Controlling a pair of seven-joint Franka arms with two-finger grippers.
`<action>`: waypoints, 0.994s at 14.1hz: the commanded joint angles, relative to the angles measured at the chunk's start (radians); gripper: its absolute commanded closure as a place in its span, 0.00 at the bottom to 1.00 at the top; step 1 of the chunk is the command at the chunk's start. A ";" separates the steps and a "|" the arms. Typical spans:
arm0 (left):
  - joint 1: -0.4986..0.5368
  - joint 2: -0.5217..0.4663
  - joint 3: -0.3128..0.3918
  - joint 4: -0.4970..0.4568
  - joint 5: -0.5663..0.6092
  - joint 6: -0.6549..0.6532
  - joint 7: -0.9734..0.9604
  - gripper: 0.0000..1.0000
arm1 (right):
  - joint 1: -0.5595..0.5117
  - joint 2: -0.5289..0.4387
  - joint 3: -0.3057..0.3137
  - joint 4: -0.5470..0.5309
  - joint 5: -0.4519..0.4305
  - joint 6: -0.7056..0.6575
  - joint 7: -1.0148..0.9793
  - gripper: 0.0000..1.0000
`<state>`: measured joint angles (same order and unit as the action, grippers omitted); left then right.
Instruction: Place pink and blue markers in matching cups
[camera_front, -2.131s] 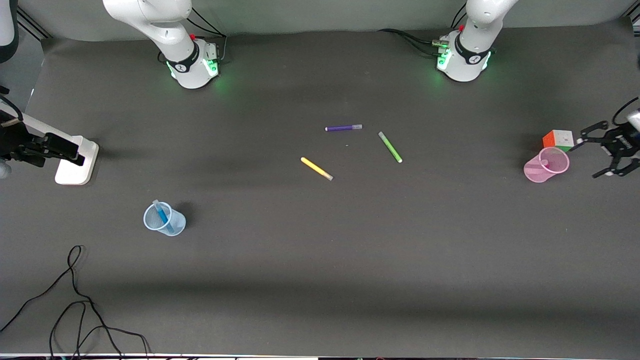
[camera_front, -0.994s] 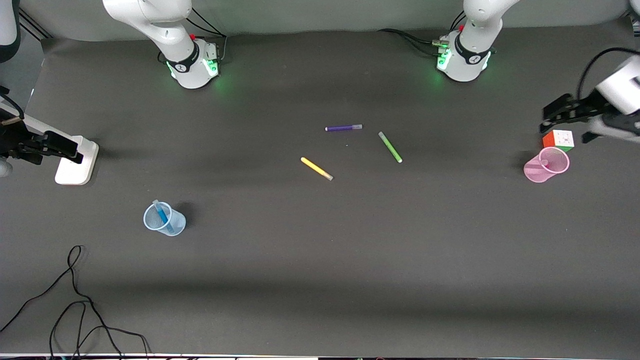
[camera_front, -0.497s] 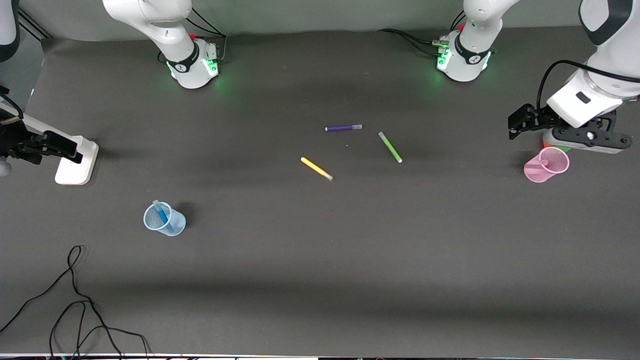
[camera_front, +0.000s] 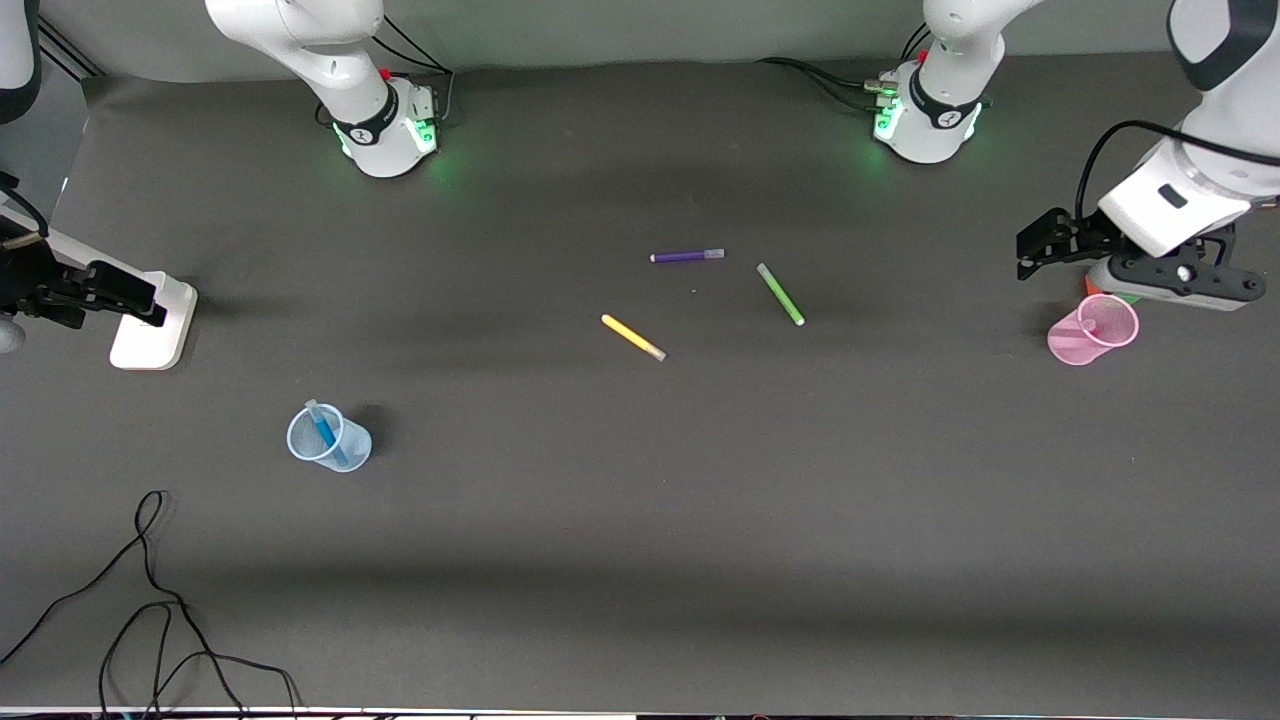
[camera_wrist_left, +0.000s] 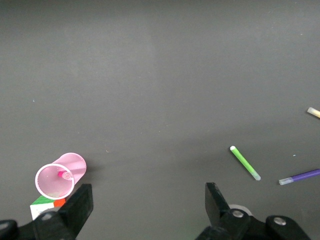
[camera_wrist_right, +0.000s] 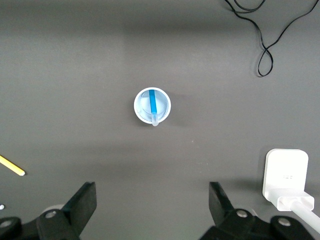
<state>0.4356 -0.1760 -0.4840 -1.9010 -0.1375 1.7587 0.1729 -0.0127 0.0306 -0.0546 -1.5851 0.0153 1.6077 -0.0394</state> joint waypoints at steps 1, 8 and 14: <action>-0.191 0.030 0.172 0.025 0.021 -0.012 -0.016 0.00 | 0.011 -0.020 -0.007 -0.010 -0.009 -0.006 0.024 0.00; -0.650 0.107 0.604 0.127 0.173 -0.044 -0.018 0.00 | 0.011 -0.020 -0.007 -0.010 -0.008 -0.006 0.024 0.00; -0.649 0.191 0.602 0.281 0.211 -0.125 -0.016 0.00 | 0.011 -0.020 -0.007 -0.010 -0.008 -0.006 0.024 0.00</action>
<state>-0.1886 -0.0202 0.0994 -1.6764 0.0596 1.6795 0.1719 -0.0126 0.0300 -0.0558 -1.5851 0.0153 1.6076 -0.0392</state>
